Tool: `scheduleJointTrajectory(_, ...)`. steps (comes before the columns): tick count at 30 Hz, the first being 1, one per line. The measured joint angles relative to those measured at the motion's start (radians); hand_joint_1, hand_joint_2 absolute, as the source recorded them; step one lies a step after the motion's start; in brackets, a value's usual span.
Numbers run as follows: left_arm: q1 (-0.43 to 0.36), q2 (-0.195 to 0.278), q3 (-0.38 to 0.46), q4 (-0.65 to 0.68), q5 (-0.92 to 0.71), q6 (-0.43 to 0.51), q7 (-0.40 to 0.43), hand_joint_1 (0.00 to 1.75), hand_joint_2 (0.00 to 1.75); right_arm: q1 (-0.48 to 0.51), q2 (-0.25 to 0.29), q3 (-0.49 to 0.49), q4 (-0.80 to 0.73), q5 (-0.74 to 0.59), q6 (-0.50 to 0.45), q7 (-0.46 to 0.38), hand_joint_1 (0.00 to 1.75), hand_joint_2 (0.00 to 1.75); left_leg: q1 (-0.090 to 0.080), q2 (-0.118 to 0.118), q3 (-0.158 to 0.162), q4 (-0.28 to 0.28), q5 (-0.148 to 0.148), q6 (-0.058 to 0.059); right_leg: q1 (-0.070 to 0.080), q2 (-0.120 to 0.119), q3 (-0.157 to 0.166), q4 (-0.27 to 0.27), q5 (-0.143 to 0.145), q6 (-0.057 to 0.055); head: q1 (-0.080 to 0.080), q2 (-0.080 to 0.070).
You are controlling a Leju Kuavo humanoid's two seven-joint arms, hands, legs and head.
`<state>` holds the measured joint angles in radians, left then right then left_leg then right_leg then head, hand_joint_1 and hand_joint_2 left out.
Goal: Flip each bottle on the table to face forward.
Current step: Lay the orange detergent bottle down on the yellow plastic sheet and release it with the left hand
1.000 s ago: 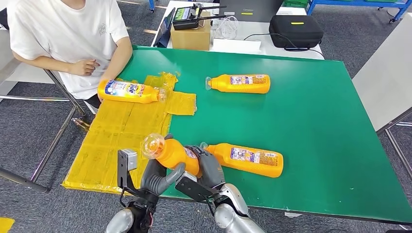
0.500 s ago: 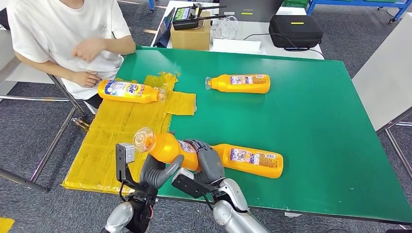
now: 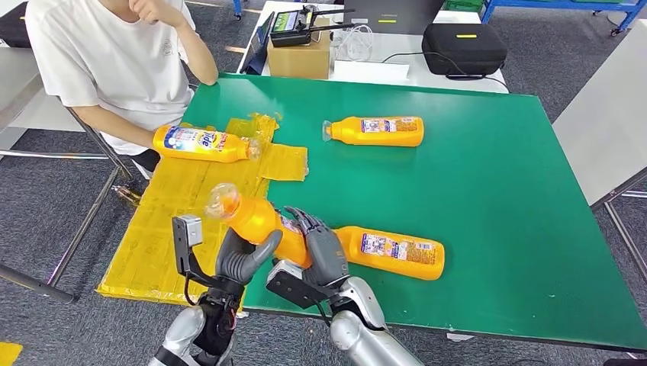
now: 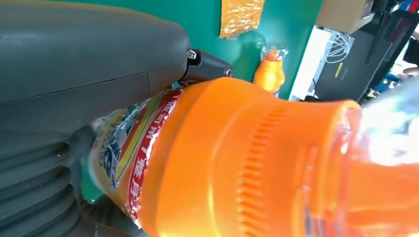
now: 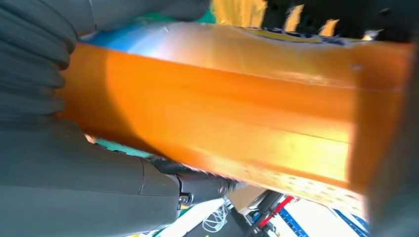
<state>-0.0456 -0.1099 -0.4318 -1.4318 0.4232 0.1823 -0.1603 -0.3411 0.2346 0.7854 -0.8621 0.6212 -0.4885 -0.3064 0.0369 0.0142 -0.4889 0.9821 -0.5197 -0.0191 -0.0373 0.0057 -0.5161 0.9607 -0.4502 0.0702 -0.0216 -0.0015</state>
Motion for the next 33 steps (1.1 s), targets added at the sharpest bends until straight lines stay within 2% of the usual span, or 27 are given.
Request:
scheduleJointTrajectory(6, -0.010, 0.000, 0.031, 0.002, 0.004, 0.021, -0.015, 1.75, 1.75, -0.001, 0.014, 0.000, -0.006, -0.026, -0.068, -0.035, 0.00, 0.00, 0.000, 0.000, 0.000, 0.000, 0.000, 0.000, 0.000, 0.000, 0.000, 0.000, 0.000, 0.000, 0.000, 0.000)
scheduleJointTrajectory(14, -0.080, 0.026, 0.063, 0.057, -0.196, 0.118, -0.069, 1.75, 1.75, 0.026, 0.018, -0.023, -0.076, -0.070, -0.191, -0.146, 0.00, 0.00, 0.000, 0.000, 0.000, 0.000, 0.000, 0.000, 0.000, 0.000, 0.000, 0.000, 0.000, 0.000, 0.000, 0.000)
scheduleJointTrajectory(19, -0.129, 0.072, 0.066, 0.077, -0.483, 0.213, -0.105, 1.75, 1.75, 0.075, 0.039, -0.103, -0.156, -0.025, -0.206, -0.254, 0.00, 0.00, 0.000, 0.000, 0.000, 0.000, 0.000, 0.000, 0.000, 0.000, -0.001, 0.000, 0.000, 0.000, 0.000, 0.000)
scheduleJointTrajectory(25, -0.222, 0.113, 0.069, 0.150, -0.980, 0.316, -0.032, 1.75, 1.75, 0.135, 0.071, -0.205, -0.288, -0.017, -0.208, -0.370, 0.00, 0.00, 0.000, 0.000, 0.000, 0.000, 0.001, 0.000, 0.000, 0.000, 0.000, 0.000, 0.000, 0.000, 0.001, 0.000)
scheduleJointTrajectory(28, -0.282, 0.121, 0.069, 0.222, -1.141, 0.303, 0.018, 1.75, 1.75, 0.153, 0.071, -0.223, -0.349, -0.042, -0.208, -0.386, 0.00, 0.00, 0.000, 0.000, 0.000, 0.000, 0.001, 0.000, 0.000, 0.000, 0.000, 0.000, 0.000, 0.000, 0.001, 0.000)
scheduleJointTrajectory(33, -0.391, 0.121, 0.066, 0.393, -1.246, 0.224, 0.094, 1.75, 1.75, 0.168, 0.067, -0.224, -0.410, -0.107, -0.208, -0.391, 0.00, 0.00, 0.000, 0.000, 0.001, 0.000, 0.001, 0.000, 0.000, 0.000, 0.000, 0.000, 0.000, 0.000, 0.000, 0.000)
